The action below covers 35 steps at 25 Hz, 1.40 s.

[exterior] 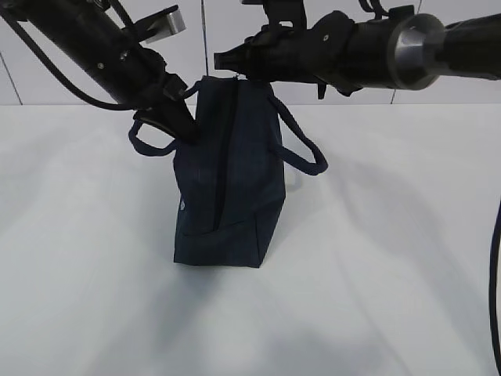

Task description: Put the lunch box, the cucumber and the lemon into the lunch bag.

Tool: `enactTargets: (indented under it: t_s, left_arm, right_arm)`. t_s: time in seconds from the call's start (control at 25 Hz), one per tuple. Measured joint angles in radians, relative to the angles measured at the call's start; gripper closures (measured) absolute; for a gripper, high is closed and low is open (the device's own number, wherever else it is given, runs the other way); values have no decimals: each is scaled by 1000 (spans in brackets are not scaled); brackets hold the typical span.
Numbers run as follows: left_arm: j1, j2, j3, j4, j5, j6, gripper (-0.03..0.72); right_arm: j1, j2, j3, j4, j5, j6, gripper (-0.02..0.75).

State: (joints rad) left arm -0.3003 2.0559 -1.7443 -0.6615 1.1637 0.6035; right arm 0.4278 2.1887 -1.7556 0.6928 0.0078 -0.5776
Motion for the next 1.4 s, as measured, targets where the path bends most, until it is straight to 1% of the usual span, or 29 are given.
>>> enactTargets:
  t_s: [0.32,0.72,0.88,0.96,1.04,1.12,1.2,1.28,1.4]
  left_arm:
    - [-37,0,-7,22,-7,-59,697]
    - [-41,0,-7,29,-17,-91,697]
    - [-38,0,-7,30,-4,-159,685]
    - [-32,0,-7,31,6,-200,641]
    - [-21,0,-7,27,24,-226,564]
    - [-13,0,-7,5,29,-233,462]
    - [-6,0,-7,-22,25,-237,391]
    - [-2,0,-12,-25,19,-241,357]
    - [-1,1,-52,-19,5,-256,343]
  right_arm:
    - [-29,51,-64,2,14,0,738]
    - [-54,96,-115,6,75,-1,738]
    - [-57,96,-142,6,131,-1,738]
    - [-57,96,-159,6,162,-1,738]
    - [-59,96,-169,6,180,-1,738]
    - [-60,96,-171,6,195,-2,738]
    - [-64,96,-171,4,213,-2,738]
    - [-64,96,-171,4,224,-2,738]
    - [-64,96,-171,4,236,-4,738]
